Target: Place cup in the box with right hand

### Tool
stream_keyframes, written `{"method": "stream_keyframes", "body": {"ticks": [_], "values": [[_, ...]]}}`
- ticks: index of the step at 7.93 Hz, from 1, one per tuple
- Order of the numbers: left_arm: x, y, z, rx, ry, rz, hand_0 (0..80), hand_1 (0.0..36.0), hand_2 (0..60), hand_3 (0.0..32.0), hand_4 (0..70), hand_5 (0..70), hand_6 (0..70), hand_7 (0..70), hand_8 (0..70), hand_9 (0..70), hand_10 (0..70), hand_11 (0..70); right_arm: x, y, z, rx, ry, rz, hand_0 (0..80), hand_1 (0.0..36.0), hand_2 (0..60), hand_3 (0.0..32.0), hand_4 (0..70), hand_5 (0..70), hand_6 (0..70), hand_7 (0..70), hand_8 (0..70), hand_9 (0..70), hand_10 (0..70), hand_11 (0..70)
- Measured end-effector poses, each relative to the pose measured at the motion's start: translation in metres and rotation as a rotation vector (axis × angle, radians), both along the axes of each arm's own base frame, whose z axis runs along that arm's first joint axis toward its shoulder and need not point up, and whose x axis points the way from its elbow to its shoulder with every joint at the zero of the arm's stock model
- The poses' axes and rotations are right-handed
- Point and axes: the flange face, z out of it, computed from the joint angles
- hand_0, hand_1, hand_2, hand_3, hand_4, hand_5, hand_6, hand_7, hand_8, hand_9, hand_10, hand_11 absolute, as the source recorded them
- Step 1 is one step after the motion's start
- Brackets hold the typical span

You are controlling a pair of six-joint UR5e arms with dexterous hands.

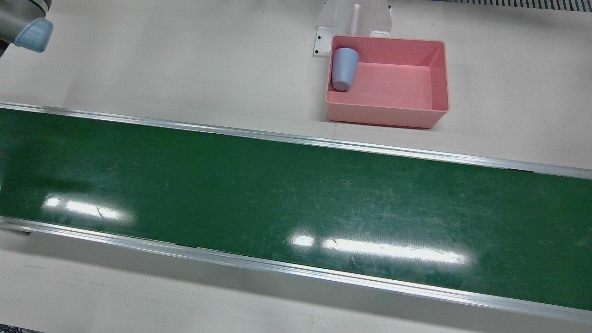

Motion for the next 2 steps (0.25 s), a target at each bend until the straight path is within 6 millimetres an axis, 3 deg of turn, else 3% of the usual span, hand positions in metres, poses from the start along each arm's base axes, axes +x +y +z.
{"method": "stream_keyframes", "body": {"ticks": [2], "values": [[0.0000,0.0000,0.0000,0.000,0.000,0.000,0.0,0.0,0.0,0.0,0.0,0.0,0.0,0.0,0.0,0.0,0.0,0.0,0.0163,0.0053,0.0052,-0.007,-0.005,0.005,13.2,4.1,28.7,0.0,47.6,0.0,7.2,31.7,2.3,7.2,6.3,8.3]]}}
